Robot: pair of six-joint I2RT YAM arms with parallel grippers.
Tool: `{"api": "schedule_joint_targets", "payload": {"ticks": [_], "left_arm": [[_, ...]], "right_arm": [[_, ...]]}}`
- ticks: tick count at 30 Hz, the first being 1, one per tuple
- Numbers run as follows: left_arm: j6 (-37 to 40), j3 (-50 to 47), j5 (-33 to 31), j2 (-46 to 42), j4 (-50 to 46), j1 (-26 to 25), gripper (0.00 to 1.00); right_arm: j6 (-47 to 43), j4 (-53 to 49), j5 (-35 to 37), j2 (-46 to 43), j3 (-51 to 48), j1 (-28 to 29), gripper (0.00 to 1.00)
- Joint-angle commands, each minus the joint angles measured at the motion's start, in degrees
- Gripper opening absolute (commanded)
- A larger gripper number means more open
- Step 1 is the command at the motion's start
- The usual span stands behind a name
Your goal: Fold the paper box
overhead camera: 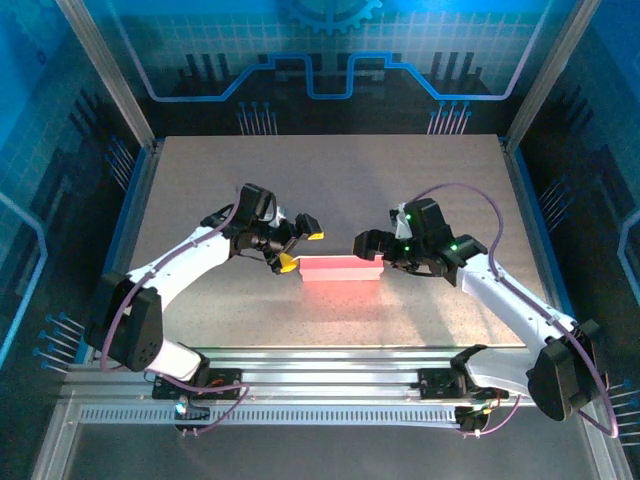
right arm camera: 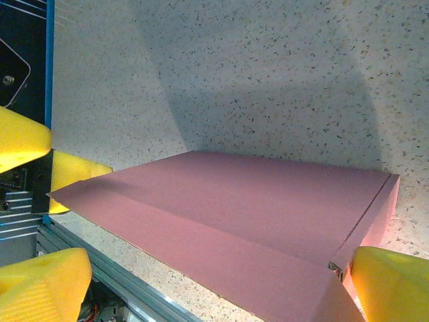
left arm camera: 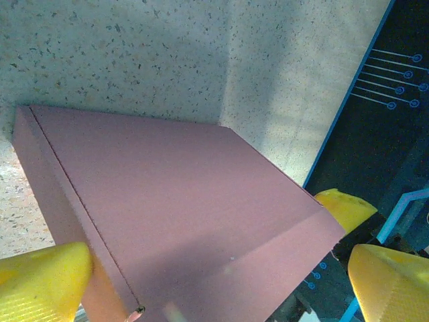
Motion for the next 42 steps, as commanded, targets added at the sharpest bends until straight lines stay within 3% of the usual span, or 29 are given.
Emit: {"api": "schedule_joint_targets", "payload": {"ticks": [1,33,42], "left_arm": [[1.7,0.8,2.5,1.5,0.0,0.2,0.99],[4.4,1.4,2.0,0.0,-1.0,2.7,0.99],[9.2,-2.8,-0.7,-2.7,-4.9,0.1,0.99]], "right_arm": [[-1.5,0.1,-0.7,0.8,2.4,-0.5,1.0],[-8.5,-0.1,-0.8,2.3,1.4,-2.8,1.0],[-8.3,0.1,-2.3,3.2,-3.8,-0.7,1.0]]}}
